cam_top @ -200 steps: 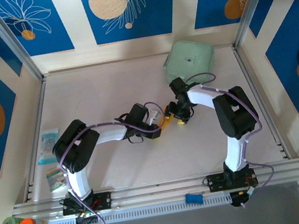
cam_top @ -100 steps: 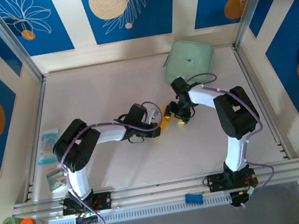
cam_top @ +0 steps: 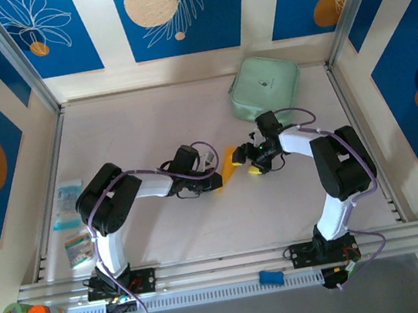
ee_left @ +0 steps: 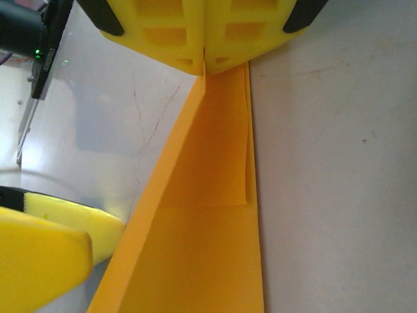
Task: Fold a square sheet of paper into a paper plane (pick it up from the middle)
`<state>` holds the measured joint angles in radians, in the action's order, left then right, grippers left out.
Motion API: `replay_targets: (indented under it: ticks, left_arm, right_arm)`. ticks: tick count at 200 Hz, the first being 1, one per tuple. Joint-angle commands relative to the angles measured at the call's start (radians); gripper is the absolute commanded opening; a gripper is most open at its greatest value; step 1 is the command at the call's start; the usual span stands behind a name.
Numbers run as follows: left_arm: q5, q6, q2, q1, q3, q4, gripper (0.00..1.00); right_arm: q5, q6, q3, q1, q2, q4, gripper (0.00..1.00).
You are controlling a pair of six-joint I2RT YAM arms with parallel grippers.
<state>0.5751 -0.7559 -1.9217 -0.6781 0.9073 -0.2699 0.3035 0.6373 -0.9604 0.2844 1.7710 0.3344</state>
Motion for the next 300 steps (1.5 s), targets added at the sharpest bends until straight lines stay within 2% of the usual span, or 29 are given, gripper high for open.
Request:
replay_targets:
  ticks: [1, 73, 117, 162, 185, 212, 242, 271, 300]
  left_arm:
    - [0.038, -0.068, -0.023, 0.012, -0.014, -0.038, 0.00]
    - [0.034, -0.084, -0.032, 0.015, -0.019, -0.046, 0.00]
    - [0.032, -0.089, -0.039, 0.018, -0.030, -0.058, 0.00]
    - [0.021, -0.088, -0.044, 0.020, -0.038, -0.059, 0.10]
    - [0.015, -0.084, -0.049, 0.020, -0.039, -0.050, 0.08]
    - [0.004, -0.095, -0.051, 0.022, -0.047, -0.048, 0.01]
    - [-0.002, -0.113, -0.046, 0.025, -0.058, -0.056, 0.00]
    - [-0.003, -0.128, -0.050, 0.027, -0.066, -0.070, 0.00]
    - [0.001, -0.141, -0.055, 0.028, -0.071, -0.088, 0.00]
  right_arm:
    - [-0.003, -0.102, 0.040, 0.027, 0.064, -0.097, 0.69]
    - [-0.212, -0.068, -0.101, 0.121, 0.205, 0.057, 0.64]
    - [-0.260, -0.034, -0.155, 0.158, 0.273, 0.110, 0.66]
    - [-0.294, -0.009, -0.191, 0.178, 0.318, 0.156, 0.68]
    - [-0.295, -0.001, -0.193, 0.182, 0.324, 0.162, 0.69]
    - [-0.262, -0.011, -0.179, 0.175, 0.276, 0.147, 0.69]
    - [-0.176, -0.023, -0.091, 0.136, 0.089, 0.040, 0.69]
    - [0.029, -0.015, 0.061, 0.072, -0.077, -0.190, 0.65]
    - [0.186, 0.035, 0.144, 0.057, -0.113, -0.366, 0.56]
